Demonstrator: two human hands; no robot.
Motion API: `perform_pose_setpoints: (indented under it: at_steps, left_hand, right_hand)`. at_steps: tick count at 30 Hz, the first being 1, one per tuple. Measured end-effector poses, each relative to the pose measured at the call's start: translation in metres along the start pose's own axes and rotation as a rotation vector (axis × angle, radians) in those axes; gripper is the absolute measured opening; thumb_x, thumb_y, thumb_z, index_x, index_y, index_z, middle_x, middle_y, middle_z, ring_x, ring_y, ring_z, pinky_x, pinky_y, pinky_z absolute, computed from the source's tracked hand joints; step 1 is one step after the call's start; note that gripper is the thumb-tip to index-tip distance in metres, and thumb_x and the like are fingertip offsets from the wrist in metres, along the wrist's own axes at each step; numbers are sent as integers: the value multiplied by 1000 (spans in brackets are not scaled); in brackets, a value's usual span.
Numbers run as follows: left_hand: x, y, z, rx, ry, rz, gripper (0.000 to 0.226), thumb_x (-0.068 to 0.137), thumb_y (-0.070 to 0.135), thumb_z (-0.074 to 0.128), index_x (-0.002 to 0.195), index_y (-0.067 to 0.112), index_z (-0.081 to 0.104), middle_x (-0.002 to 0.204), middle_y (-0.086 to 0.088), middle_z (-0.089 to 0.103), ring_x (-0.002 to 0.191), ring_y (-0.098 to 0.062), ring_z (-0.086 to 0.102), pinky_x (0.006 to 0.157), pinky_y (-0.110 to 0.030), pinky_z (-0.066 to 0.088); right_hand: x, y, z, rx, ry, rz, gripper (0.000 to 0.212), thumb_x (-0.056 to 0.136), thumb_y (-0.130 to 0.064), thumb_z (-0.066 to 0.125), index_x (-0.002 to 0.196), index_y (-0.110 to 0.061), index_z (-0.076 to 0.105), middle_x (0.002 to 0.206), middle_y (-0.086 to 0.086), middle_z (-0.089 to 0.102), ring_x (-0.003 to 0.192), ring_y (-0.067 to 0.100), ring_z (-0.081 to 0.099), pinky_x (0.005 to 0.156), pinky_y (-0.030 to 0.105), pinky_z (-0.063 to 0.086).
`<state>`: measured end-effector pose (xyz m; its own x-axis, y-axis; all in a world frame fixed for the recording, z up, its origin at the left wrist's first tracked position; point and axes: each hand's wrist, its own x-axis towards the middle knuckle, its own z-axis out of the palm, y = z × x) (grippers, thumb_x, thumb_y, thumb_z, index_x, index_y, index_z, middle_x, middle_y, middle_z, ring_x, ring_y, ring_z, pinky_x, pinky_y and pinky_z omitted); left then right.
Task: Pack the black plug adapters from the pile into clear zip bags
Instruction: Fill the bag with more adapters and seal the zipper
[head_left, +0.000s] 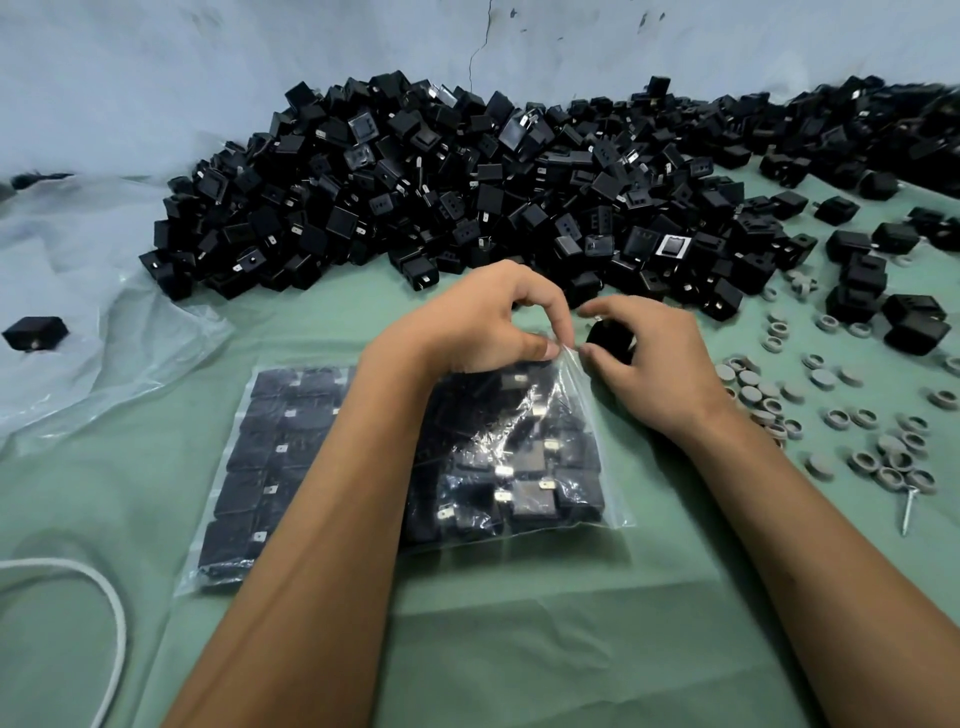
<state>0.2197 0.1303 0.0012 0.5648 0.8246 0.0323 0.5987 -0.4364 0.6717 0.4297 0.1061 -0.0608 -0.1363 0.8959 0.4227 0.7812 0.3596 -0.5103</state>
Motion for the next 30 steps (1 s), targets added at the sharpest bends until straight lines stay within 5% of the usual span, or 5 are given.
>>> perform_pose_setpoints:
  at_steps: [5, 9, 21, 26, 30]
  left_hand:
    - [-1, -1, -4, -6, 10, -9, 13, 86, 20, 82, 89, 32, 78, 120, 10, 66, 120, -16, 59, 103, -50, 49]
    - [-3, 1, -7, -19, 14, 24, 13, 85, 17, 83, 88, 29, 79, 116, 14, 67, 117, -6, 59, 104, -44, 49]
    - [-5, -1, -11, -28, 45, 41, 13, 83, 17, 85, 86, 29, 80, 114, 11, 68, 113, -24, 64, 95, -54, 53]
    - [-4, -5, -12, -38, 43, 64, 12, 82, 19, 85, 87, 29, 80, 114, 15, 68, 113, 2, 58, 100, -32, 49]
    - [-4, -7, -14, -36, 57, 80, 11, 82, 20, 85, 87, 29, 80, 113, 17, 68, 113, 5, 57, 96, -24, 45]
  right_hand:
    - [-4, -7, -7, 160, 14, -16, 32, 78, -12, 84, 108, -19, 76, 99, -14, 65, 82, -2, 57, 74, 16, 48]
    - [-4, -11, -10, 174, -14, -91, 33, 79, -14, 86, 109, -25, 78, 92, -19, 63, 74, 10, 59, 70, 10, 41]
    - [-8, -8, -22, 684, -230, -20, 28, 89, 2, 75, 111, -16, 79, 88, 9, 71, 66, 17, 64, 65, 32, 57]
    - [-9, -4, -22, 764, -336, 51, 32, 82, -1, 83, 110, -13, 75, 67, 8, 62, 53, 13, 51, 49, 21, 40]
    - [-9, -6, -22, 884, -373, 46, 36, 82, 1, 79, 116, -3, 69, 91, 3, 76, 66, 15, 65, 56, 22, 50]
